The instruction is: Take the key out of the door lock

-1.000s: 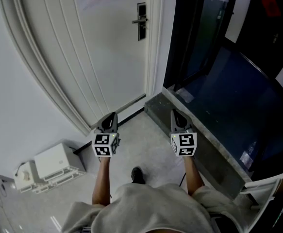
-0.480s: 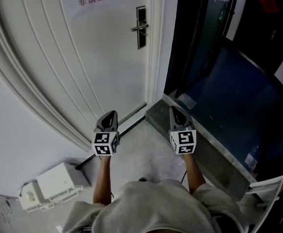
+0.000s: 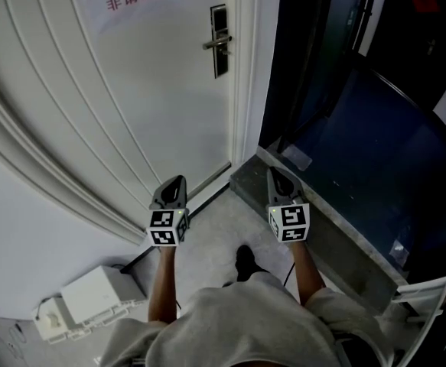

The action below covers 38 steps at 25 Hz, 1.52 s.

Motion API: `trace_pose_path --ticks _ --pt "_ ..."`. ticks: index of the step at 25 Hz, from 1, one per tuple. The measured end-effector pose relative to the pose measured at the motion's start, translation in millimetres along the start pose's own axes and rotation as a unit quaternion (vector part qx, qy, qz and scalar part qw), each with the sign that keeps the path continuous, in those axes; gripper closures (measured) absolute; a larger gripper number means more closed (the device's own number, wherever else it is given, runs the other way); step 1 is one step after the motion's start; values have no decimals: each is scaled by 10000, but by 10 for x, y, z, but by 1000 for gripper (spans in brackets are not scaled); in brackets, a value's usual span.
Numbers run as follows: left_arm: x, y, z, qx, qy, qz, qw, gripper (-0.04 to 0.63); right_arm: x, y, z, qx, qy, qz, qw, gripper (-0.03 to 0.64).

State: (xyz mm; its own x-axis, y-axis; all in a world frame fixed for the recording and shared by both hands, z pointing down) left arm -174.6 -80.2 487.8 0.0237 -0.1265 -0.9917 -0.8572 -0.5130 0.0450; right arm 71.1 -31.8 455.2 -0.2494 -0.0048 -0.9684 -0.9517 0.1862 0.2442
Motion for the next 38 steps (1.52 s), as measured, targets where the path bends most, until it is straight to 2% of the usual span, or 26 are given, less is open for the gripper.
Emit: trace_pose_path --ticks 11,19,25,32,38 --pt "150 281 -1137 60 6 -87 9999 578 -103 -468 -1074 114 -69 -61 9999 594" --pt "469 390 -2353 117 -60 -70 9999 578 5 -1204 -2211 233 -199 42 9995 594" --pt "688 638 -3104 368 -150 -39 9992 578 48 -1590 -3077 442 -285 78 9986 594" --pt "825 878 -3701 679 -177 -36 9975 578 83 -1789 -3856 820 -400 64 9958 594" --pt "791 986 -3898 885 -91 -30 9960 578 -55 -1763 -4178 1095 -351 -33 9934 594"
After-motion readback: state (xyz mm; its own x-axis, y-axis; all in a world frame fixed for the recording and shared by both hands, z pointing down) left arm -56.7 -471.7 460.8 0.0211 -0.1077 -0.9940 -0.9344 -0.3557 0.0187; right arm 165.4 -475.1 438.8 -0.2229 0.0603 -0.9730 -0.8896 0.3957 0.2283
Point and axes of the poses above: the fingertips, and each gripper's own axes: z backward along the fingers, y to its left, x out of its top, the point moved 1 cm from there along z, backward along the fingers, and after that the axes turned 3 degrees about z, right-handed, at the moved point
